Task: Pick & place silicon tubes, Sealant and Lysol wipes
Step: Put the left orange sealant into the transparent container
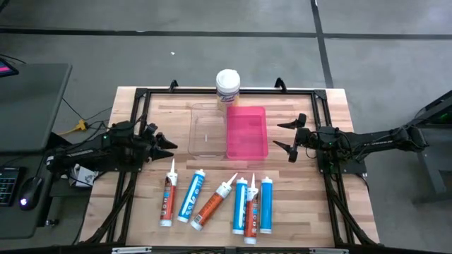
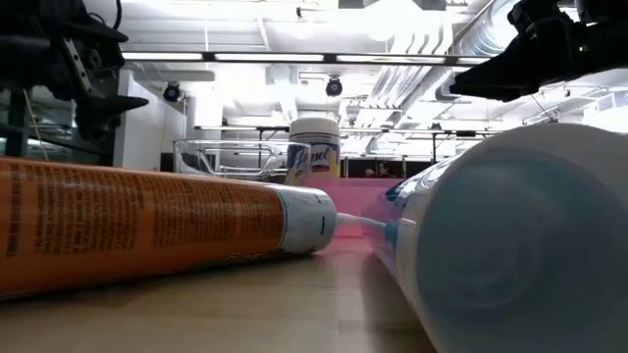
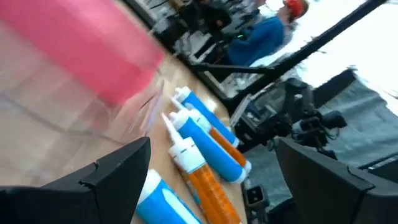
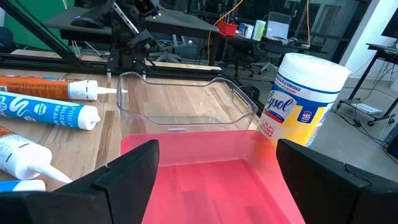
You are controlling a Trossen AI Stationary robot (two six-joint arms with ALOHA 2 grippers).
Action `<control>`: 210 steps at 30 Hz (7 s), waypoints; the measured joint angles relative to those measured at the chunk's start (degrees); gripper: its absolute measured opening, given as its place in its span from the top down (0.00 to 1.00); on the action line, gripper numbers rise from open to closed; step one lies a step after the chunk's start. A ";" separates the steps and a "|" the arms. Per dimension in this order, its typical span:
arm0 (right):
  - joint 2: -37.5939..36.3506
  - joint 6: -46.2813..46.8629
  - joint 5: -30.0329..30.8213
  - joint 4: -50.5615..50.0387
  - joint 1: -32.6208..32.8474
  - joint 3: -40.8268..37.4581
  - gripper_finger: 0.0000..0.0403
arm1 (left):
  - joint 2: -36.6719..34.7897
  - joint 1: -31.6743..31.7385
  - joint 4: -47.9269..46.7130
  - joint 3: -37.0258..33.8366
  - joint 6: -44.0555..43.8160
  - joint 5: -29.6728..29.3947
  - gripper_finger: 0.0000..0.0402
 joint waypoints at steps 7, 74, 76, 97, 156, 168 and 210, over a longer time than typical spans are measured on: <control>0.00 0.00 0.00 0.01 0.02 0.00 0.20 | 0.02 0.00 -23.26 13.75 0.57 -10.83 0.14; 0.02 -0.01 0.00 -0.01 0.02 0.00 0.20 | 72.88 -55.52 -33.51 38.60 -69.44 -25.98 0.35; 0.02 0.00 -0.02 -0.02 0.02 0.00 0.20 | 73.97 -55.44 -32.15 38.58 -70.07 -25.14 0.35; 0.01 -0.01 -0.01 -0.01 0.02 0.00 0.20 | 75.43 -46.89 -33.02 38.56 -66.79 -22.15 0.35; 0.02 -0.01 0.00 -0.06 0.01 0.00 0.20 | 87.73 -38.00 -29.68 38.49 -65.45 -18.19 0.14; 0.02 0.00 -0.01 -0.06 0.00 0.00 0.20 | 87.73 -37.46 -32.32 38.49 -66.87 -18.87 0.14; 0.02 0.01 -0.02 -0.04 0.02 0.00 0.20 | 88.94 -37.46 -35.84 38.49 -55.58 -20.13 0.50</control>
